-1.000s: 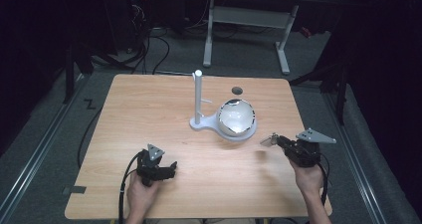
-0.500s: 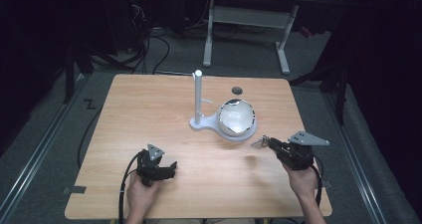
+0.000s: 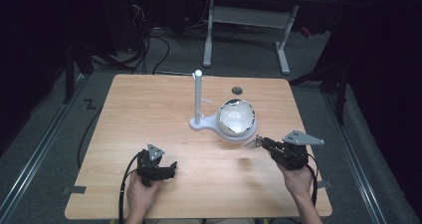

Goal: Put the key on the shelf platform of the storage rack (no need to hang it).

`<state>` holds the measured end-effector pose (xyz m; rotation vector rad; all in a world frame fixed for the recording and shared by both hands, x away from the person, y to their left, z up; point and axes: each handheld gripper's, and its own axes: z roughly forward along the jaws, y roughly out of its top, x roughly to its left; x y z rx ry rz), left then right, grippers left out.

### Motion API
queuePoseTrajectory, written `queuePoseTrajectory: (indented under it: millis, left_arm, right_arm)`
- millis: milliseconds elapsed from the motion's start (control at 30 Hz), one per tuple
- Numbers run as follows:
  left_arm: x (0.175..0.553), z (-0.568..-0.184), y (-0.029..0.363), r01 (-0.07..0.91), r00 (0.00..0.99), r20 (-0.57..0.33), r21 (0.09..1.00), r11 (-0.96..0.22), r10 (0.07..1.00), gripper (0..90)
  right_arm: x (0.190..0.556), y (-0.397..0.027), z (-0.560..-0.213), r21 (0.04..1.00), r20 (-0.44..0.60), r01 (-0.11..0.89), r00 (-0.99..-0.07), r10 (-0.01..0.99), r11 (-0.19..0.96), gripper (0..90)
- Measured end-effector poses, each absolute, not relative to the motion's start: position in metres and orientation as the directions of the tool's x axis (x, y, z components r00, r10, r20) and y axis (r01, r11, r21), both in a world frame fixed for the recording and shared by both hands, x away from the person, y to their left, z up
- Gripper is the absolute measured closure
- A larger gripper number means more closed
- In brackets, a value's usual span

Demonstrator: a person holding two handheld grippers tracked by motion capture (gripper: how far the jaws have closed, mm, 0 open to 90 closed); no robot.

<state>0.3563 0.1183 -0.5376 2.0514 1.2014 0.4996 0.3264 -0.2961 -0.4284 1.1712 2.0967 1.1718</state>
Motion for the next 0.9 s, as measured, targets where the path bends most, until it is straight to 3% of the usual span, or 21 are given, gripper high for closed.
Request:
queuePoseTrajectory:
  millis: [900]
  left_arm:
    - [0.356,-0.538,0.118,0.599,0.497,-0.018,0.730,-0.328,0.868,15.7]
  right_arm:
    - [0.346,-0.275,-0.396,0.879,0.001,0.387,-0.585,0.811,0.278,82.2]
